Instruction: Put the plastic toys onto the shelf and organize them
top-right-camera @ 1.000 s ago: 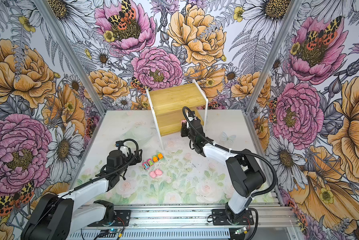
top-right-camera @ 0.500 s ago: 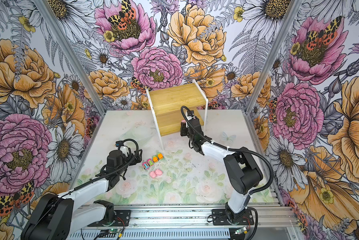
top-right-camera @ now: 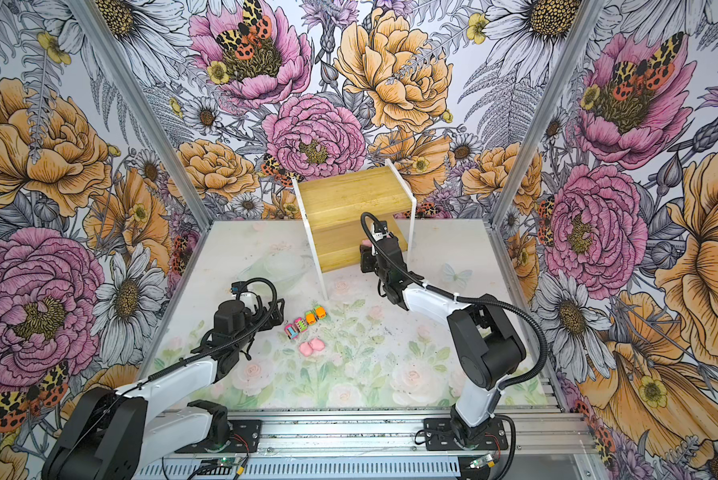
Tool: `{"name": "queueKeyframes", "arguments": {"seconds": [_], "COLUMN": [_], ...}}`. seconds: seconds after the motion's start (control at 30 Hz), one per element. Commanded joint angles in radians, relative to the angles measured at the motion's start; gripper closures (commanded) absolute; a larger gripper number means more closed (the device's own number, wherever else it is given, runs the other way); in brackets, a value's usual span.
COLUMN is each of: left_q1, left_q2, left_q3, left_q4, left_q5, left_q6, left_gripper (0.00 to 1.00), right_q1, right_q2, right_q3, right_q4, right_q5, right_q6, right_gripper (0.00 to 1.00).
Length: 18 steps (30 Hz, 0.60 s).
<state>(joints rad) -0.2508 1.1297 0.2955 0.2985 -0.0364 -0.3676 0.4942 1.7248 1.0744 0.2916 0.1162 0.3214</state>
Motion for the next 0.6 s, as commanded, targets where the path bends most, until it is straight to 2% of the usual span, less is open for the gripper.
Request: {"name": "queueKeyframes", "arguments": {"seconds": [0.0,0.17,0.33,0.47,0.57], "left_q1": [0.010,0.011,0.010,0.011,0.012], "left_q2": [-0.014,-0.013,-0.012,-0.011,-0.008], "left_q3": [0.016,0.017,0.016,0.016,0.019], "left_q4": [0.002,0.002,0.001,0.004,0.002], "left_q5": [0.004,0.006,0.007,0.007,0.010], "left_q6": [0.001,0.001,0.001,0.001,0.001], "left_gripper": [0.01,0.01,0.01,0.01,0.01], "right_q1": [0.008,0.009,0.014,0.021,0.028], "right_q2": [-0.053,-0.144,-0.303,-0.474,-0.543], "right_q3": [-0.025,-0.097,-0.226,-0.404,-0.564], "right_q4": [-0.008,-0.014,-0.039,0.003,0.101], "right_q5": [-0.010,-0.060,-0.128,-0.233,-0.368], "right_q6": [-0.017,-0.045,-0.092,-0.150,-0.159], "right_gripper": [0.47,0.35,0.32,0.31,0.31]}}
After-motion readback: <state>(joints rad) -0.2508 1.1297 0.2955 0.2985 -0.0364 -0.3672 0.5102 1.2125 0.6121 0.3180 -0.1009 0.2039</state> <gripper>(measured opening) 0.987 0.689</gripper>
